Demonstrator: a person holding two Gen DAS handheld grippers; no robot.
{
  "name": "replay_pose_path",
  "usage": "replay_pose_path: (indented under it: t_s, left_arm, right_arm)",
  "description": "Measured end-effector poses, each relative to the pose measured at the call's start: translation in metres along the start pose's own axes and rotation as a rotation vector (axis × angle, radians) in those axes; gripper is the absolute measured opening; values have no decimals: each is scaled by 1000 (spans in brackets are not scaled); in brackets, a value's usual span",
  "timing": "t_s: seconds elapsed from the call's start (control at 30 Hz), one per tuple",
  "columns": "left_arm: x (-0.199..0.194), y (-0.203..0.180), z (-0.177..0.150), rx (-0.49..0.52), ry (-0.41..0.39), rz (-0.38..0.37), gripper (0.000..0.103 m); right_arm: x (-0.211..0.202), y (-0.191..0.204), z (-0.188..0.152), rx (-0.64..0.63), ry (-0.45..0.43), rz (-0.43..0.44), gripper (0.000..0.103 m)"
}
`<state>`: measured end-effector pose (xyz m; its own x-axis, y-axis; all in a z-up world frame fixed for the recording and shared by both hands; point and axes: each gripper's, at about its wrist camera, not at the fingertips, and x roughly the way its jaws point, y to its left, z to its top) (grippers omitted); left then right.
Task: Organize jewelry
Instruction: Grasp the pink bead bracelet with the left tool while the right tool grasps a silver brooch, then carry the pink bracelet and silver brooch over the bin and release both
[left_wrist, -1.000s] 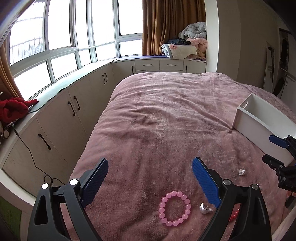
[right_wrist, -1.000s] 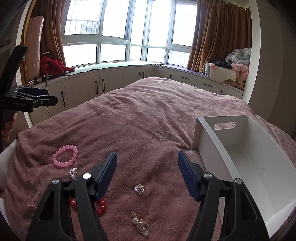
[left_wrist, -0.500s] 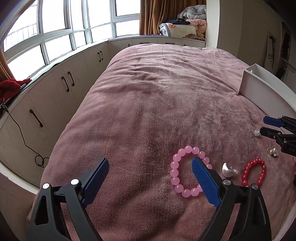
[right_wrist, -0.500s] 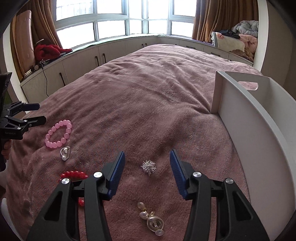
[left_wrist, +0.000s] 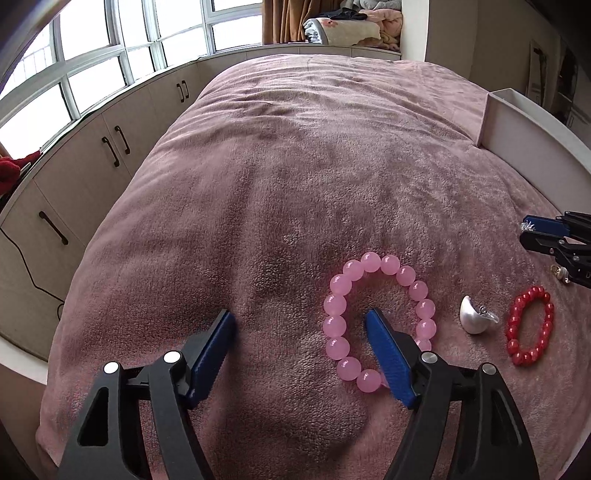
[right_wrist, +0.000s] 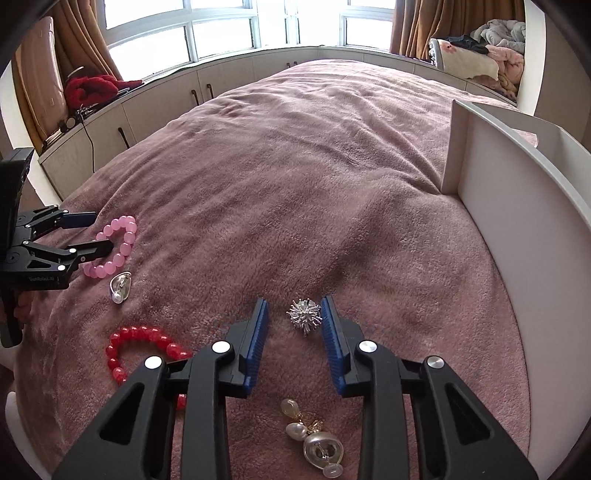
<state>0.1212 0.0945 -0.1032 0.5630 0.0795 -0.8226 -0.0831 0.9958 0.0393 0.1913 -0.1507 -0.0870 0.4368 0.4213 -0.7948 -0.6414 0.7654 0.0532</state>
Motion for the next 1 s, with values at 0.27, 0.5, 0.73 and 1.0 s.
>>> replay_pose_path:
  t_s: [0.27,0.5,0.73,1.0]
  left_arm:
    - [0,3,9,-34,-1,-12,24]
    - [-9,3,23,-54,-26,-33,17]
    - [-30,-9,52,-45,-98,-52,17]
    - [-63,-35,101,17,-198,-42,17]
  right_arm:
    - [-7,-12,3,58,-23,17,20]
    - [-26,-14,10,64,-86,36,20]
    - [-43,-13,16,62,-134,49,20]
    - [-84,-16,26,63,-256,28,20]
